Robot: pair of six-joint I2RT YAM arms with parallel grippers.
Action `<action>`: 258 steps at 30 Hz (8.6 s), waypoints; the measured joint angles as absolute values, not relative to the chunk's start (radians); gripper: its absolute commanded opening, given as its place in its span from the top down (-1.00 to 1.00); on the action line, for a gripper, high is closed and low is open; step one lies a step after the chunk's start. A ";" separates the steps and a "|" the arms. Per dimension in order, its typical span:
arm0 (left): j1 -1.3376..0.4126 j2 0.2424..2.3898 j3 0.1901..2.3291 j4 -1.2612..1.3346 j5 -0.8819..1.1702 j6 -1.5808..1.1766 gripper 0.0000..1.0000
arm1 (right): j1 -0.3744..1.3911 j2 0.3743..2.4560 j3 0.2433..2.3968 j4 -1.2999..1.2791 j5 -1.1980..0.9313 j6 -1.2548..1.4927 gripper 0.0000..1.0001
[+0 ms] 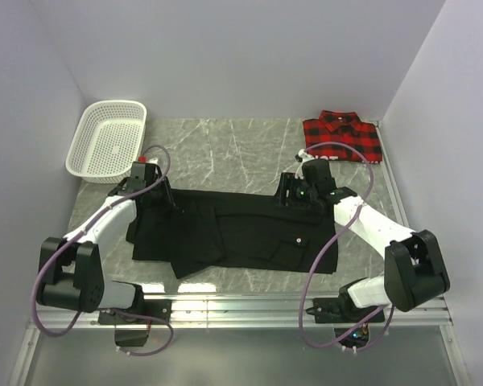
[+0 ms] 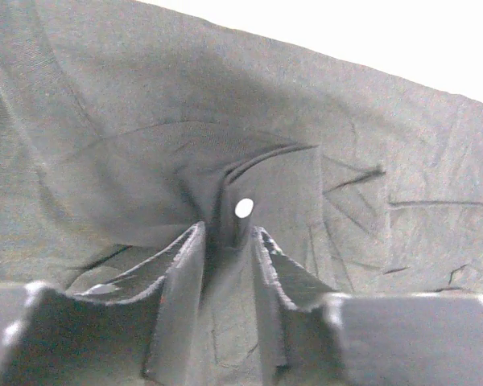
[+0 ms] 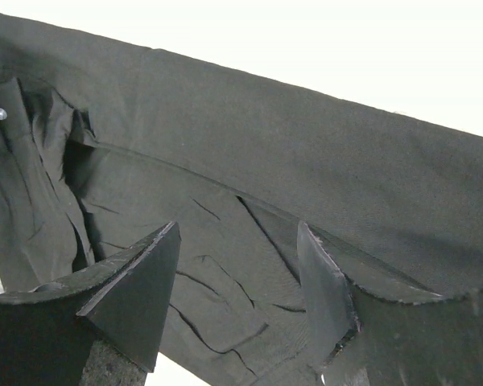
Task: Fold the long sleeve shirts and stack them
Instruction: Fold the shirt
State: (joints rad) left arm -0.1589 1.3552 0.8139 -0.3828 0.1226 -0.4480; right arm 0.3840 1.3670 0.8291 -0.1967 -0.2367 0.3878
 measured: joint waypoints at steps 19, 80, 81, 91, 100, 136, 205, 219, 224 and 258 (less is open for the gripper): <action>-0.176 1.391 0.818 -0.401 0.131 -0.479 0.68 | 0.384 1.349 0.810 -0.197 -0.237 0.388 -0.33; -0.279 0.883 1.192 -0.342 0.531 -0.340 0.94 | 0.387 0.905 0.710 -0.263 -0.121 0.400 -0.30; -0.279 0.852 1.182 -0.353 0.559 -0.331 0.94 | 0.387 0.905 0.710 -0.263 -0.121 0.400 -0.30; -0.280 0.785 1.138 -0.379 0.887 -0.289 0.95 | 0.387 0.904 0.693 -0.249 -0.131 0.400 -0.30; -0.280 0.892 1.078 -0.417 0.942 -0.225 0.95 | 0.387 0.890 0.678 -0.242 -0.171 0.377 -0.32; -0.291 1.372 1.552 -0.294 -0.250 -0.197 0.98 | 0.487 0.891 0.760 -0.203 -0.376 0.220 -0.40; -0.949 1.133 0.867 -0.211 0.646 -0.445 0.86 | 0.487 0.781 0.646 -0.175 -0.143 0.273 -0.35; -1.013 1.251 0.984 -0.390 0.808 -0.316 0.86 | 0.487 0.778 0.646 -0.181 -0.150 0.272 -0.35; -1.043 1.229 1.046 -0.476 0.888 -0.225 0.88 | 0.487 0.771 0.646 -0.179 -0.163 0.272 -0.35; -1.077 1.756 1.522 -0.540 0.064 0.280 0.96 | 0.481 0.736 0.619 -0.232 0.080 0.332 -0.33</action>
State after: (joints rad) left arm -1.0767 1.7561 1.5223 -0.5404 0.0635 0.2798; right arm 0.4808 0.7364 0.6186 -0.2317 0.0795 0.3317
